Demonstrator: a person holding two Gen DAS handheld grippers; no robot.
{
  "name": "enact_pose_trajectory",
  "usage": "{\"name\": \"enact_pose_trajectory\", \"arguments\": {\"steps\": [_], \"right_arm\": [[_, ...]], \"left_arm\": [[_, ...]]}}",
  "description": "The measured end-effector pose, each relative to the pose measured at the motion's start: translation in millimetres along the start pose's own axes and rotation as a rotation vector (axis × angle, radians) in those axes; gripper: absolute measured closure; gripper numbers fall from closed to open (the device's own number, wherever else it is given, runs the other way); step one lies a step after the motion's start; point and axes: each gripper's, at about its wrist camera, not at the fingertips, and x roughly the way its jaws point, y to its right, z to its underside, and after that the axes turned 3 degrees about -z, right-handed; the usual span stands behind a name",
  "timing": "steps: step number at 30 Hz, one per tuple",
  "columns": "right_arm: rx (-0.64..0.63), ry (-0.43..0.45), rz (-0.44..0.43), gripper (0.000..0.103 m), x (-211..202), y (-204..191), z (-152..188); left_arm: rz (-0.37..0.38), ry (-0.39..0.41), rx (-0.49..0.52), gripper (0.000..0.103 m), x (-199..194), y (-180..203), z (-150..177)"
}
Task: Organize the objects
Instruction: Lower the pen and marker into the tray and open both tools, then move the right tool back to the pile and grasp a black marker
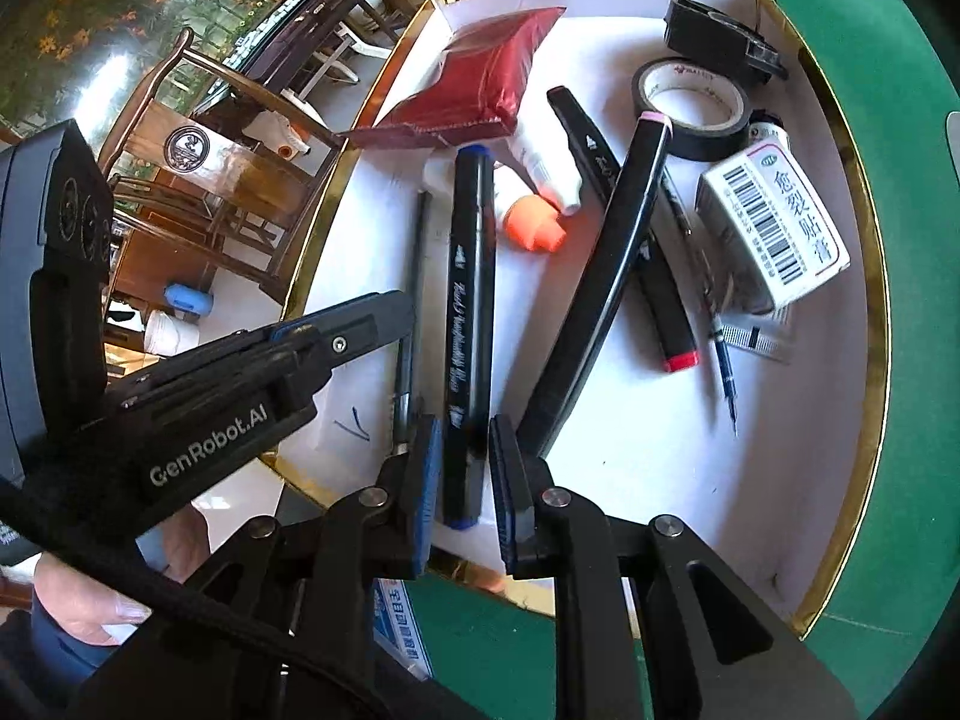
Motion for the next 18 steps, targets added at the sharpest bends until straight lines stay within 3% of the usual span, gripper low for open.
{"name": "enact_pose_trajectory", "arguments": {"steps": [10,13,18], "right_arm": [[0.028,0.128,0.011,0.086,-53,16,18],[0.077,0.186,0.035,0.078,-80,38,27],[0.197,0.264,0.137,0.078,-127,99,53]], "left_arm": [[0.023,0.057,0.056,0.096,-26,31,-1],[0.04,0.067,0.102,0.096,-32,53,-1],[0.07,0.066,0.207,0.096,-35,102,4]]}}
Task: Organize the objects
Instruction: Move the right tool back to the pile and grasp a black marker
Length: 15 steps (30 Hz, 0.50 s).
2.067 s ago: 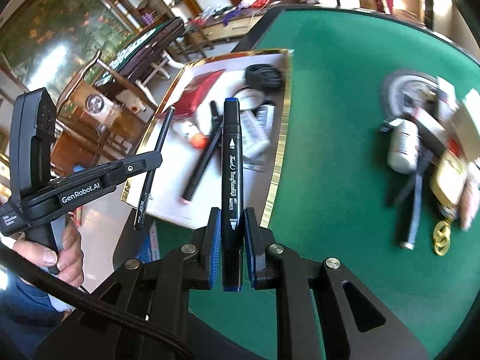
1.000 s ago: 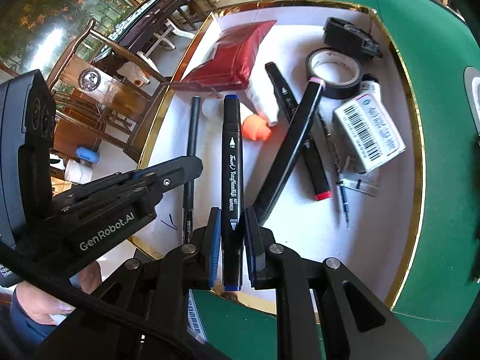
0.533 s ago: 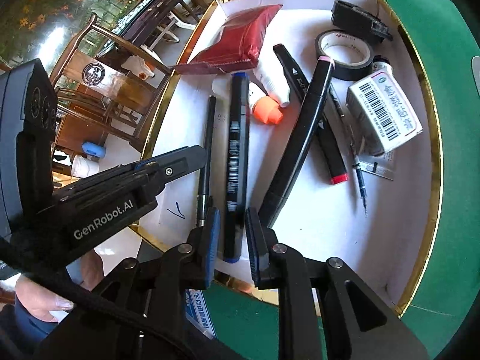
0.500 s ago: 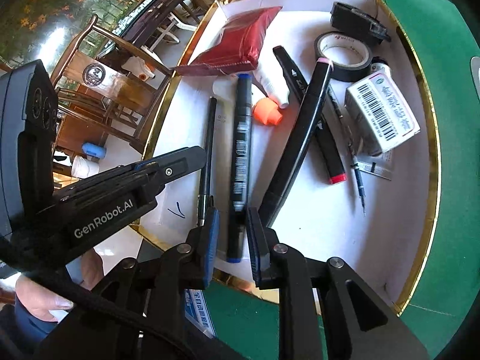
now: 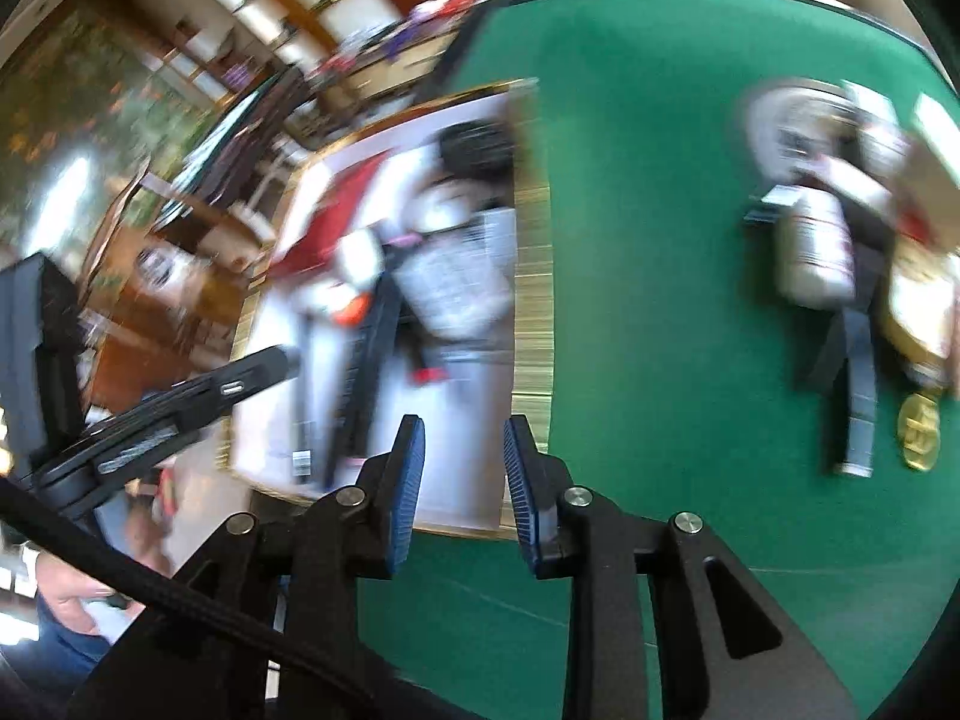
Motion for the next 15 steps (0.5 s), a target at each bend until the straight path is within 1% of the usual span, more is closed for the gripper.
{"name": "enact_pose_trajectory", "arguments": {"steps": [3,5,6,9,13,15], "right_arm": [[0.063,0.036,0.121,0.078,-18,49,2],[0.101,0.031,0.187,0.078,-28,82,3],[0.116,0.026,0.206,0.078,-31,94,4],[0.119,0.012,0.241,0.078,-31,115,4],[0.09,0.006,0.222,0.078,-22,118,-3],[0.058,-0.001,0.237,0.078,-13,116,-10]], "left_arm": [[0.013,-0.013,0.046,0.096,5,28,-3],[0.019,-0.026,0.067,0.096,9,42,-4],[0.02,-0.029,0.077,0.096,10,49,-4],[0.023,-0.037,0.097,0.096,13,67,-3],[0.018,-0.05,0.115,0.096,14,78,2],[0.012,-0.057,0.122,0.096,15,85,6]]}}
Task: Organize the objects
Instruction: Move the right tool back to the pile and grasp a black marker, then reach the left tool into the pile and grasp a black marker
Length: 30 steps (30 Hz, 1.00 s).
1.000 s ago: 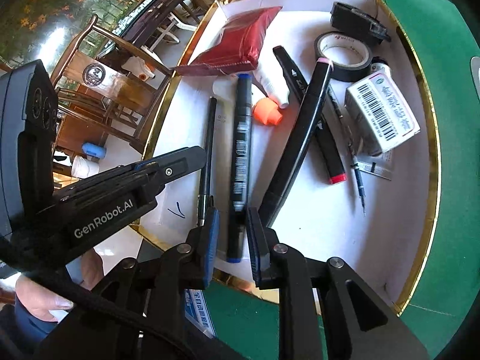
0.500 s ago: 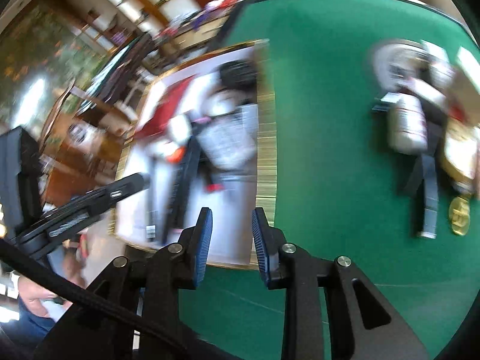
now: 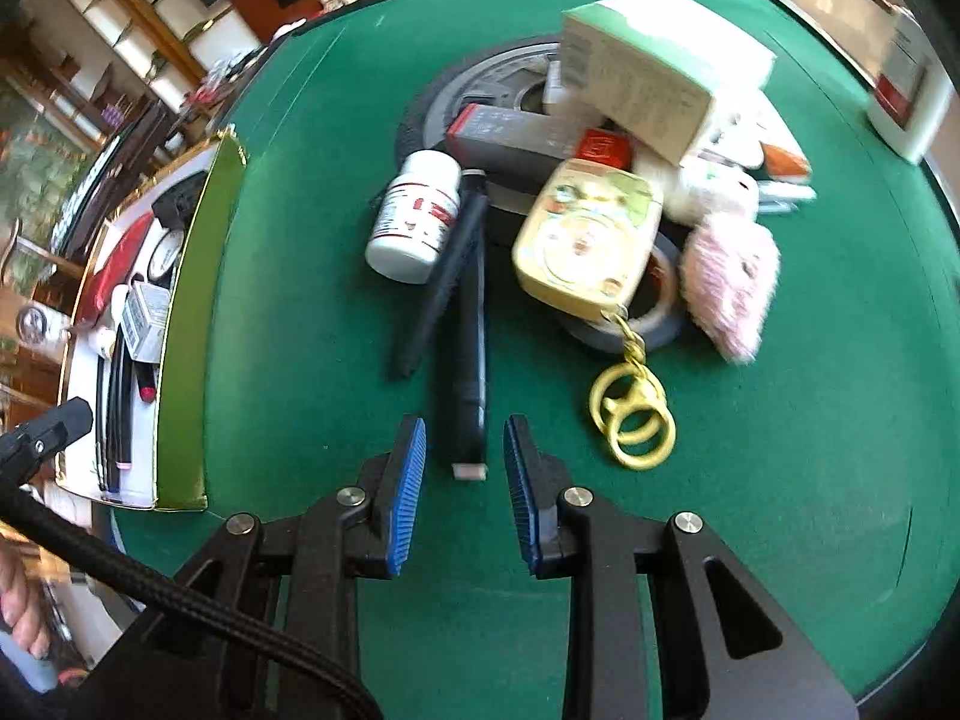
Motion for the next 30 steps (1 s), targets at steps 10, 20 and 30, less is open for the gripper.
{"name": "enact_pose_trajectory", "arguments": {"steps": [10,20,30], "right_arm": [[-0.08,-0.045,0.053,0.09,10,4,4],[-0.015,-0.101,0.034,0.09,-29,43,79],[0.026,-0.066,-0.046,0.091,-39,56,95]], "left_arm": [[0.046,-0.027,0.048,0.096,8,32,1],[0.113,-0.091,0.281,0.096,67,108,-32],[0.056,-0.181,0.479,0.096,125,146,-55]]}}
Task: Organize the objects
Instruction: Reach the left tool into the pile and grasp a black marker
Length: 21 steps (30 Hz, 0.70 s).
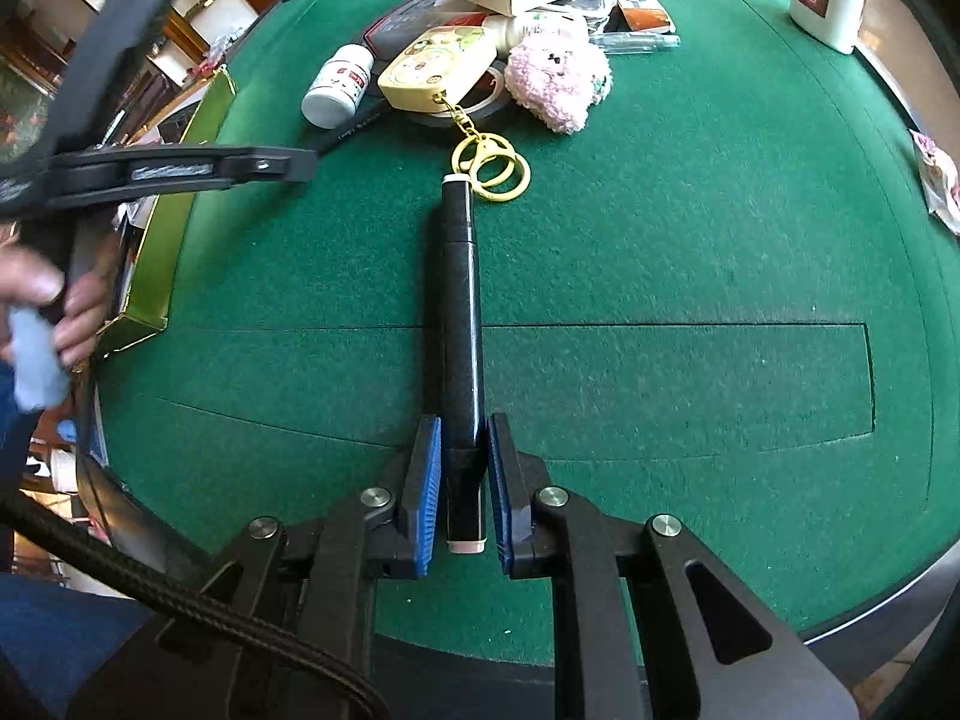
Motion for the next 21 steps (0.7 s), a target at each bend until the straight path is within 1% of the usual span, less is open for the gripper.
{"name": "enact_pose_trajectory", "arguments": {"steps": [2,4,7,11,13,15,16,17,18,19,21], "right_arm": [[0.002,0.005,-0.014,0.091,0,1,0],[0.005,0.006,-0.027,0.091,1,1,-1],[0.011,0.006,-0.048,0.091,0,4,0],[0.015,0.005,-0.068,0.091,0,4,-2],[0.016,0.003,-0.07,0.091,1,3,-3],[0.014,0.001,-0.07,0.091,2,1,-4],[0.009,-0.002,-0.066,0.091,2,-1,-5],[0.007,-0.003,-0.064,0.091,1,-1,-5],[0.006,-0.005,-0.06,0.091,1,-2,-4],[0.005,-0.006,-0.06,0.091,-4,8,-3],[0.007,-0.009,-0.059,0.091,-5,9,-2]], "left_arm": [[0.01,-0.011,0.021,0.096,3,3,-4],[-0.001,-0.009,0.048,0.096,5,7,-8],[0.007,-0.019,0.054,0.096,8,12,-17],[-0.002,-0.007,0.091,0.096,14,21,-32],[0.002,0.001,0.113,0.096,15,26,-34],[-0.004,-0.006,0.121,0.096,14,29,-29],[-0.001,-0.011,0.122,0.099,13,31,-26],[0.018,-0.02,0.123,0.102,11,33,-18],[0.033,-0.021,0.12,0.102,10,34,-12],[0.071,-0.027,0.101,0.102,8,35,-1],[0.11,-0.028,0.077,0.102,4,35,14]]}}
